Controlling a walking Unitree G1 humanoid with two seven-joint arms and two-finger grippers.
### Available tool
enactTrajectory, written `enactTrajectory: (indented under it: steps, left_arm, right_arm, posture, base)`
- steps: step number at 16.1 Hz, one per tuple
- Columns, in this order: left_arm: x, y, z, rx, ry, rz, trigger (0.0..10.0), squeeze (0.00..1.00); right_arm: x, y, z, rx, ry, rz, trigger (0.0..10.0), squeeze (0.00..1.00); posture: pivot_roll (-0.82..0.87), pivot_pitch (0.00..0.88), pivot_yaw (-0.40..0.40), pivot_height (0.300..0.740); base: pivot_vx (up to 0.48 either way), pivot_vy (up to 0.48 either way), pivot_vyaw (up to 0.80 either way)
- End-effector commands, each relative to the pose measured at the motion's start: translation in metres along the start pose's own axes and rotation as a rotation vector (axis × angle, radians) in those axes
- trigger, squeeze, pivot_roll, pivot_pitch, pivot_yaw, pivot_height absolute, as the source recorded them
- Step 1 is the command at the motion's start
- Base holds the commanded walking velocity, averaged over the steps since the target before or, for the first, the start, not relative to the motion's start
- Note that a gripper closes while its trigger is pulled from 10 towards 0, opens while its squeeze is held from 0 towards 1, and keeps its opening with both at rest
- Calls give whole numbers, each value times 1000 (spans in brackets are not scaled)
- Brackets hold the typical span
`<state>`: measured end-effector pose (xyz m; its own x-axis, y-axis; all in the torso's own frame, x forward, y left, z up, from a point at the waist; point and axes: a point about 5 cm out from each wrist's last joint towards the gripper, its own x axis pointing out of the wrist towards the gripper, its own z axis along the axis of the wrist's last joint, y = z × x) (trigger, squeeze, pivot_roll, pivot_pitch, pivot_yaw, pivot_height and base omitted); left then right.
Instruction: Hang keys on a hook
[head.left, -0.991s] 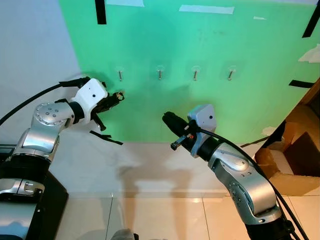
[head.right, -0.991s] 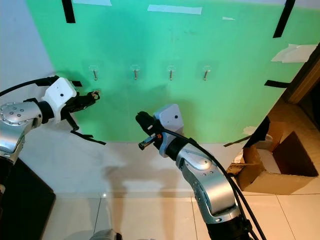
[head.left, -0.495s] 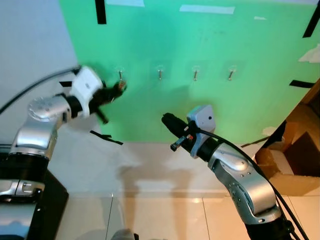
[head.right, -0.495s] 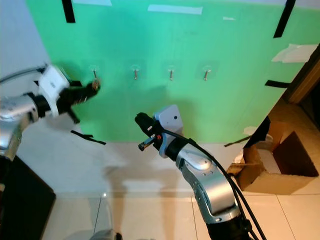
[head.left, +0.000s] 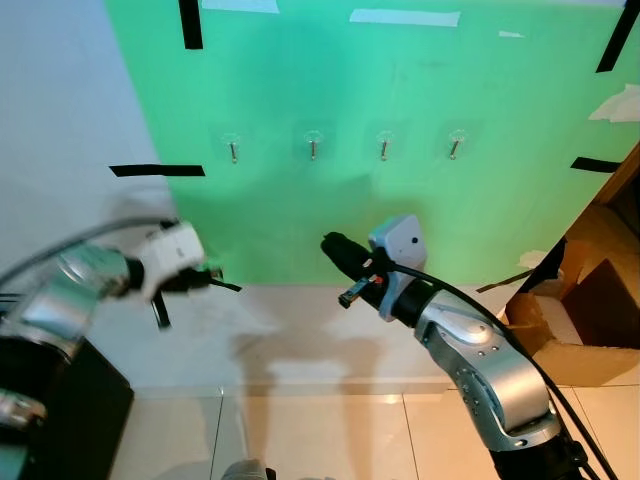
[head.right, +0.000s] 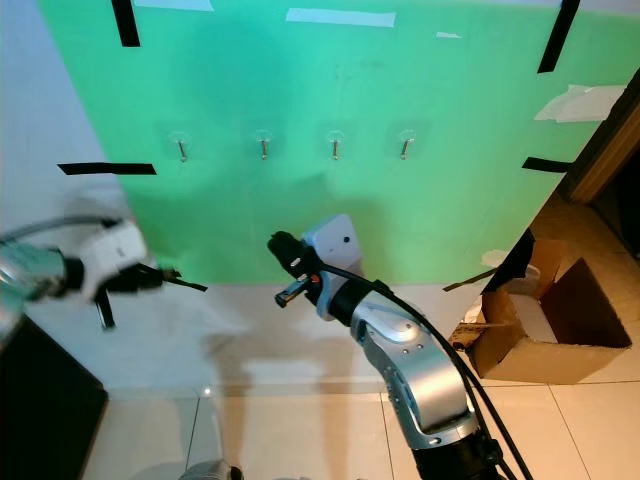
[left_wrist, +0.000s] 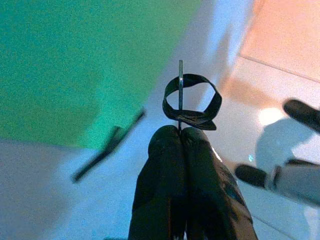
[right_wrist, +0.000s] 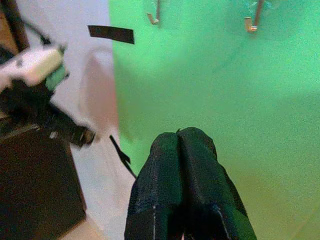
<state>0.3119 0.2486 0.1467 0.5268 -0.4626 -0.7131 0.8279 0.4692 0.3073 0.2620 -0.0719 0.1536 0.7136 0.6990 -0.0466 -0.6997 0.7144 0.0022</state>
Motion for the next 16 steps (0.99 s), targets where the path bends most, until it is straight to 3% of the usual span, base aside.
enactTrajectory:
  steps: [1,4,6,10,16]
  left_arm:
    - [-3,2,8,11,-27,-11,10000,0]
    - [-5,4,12,5,-65,-11,10000,0]
    - [-12,11,23,-10,-151,32,10000,0]
    - [-40,31,52,-67,-385,98,10000,0]
    - [-51,40,64,-86,-476,138,10000,0]
  right_arm:
    - [-1,0,-3,-3,19,4,10000,0]
    - [-1,1,-2,-3,14,10,10000,0]
    - [-1,2,-1,5,1,15,10000,0]
    - [0,2,4,14,-23,22,10000,0]
    - [0,3,5,24,-30,23,10000,0]
  posture:
    - [39,0,12,740]
    - [40,0,10,740]
    - [42,0,6,740]
    - [45,0,2,740]
    - [48,0,2,740]
  base:
    - [0,0,0]
    - [0,0,0]
    - [0,0,0]
    - [0,0,0]
    - [0,0,0]
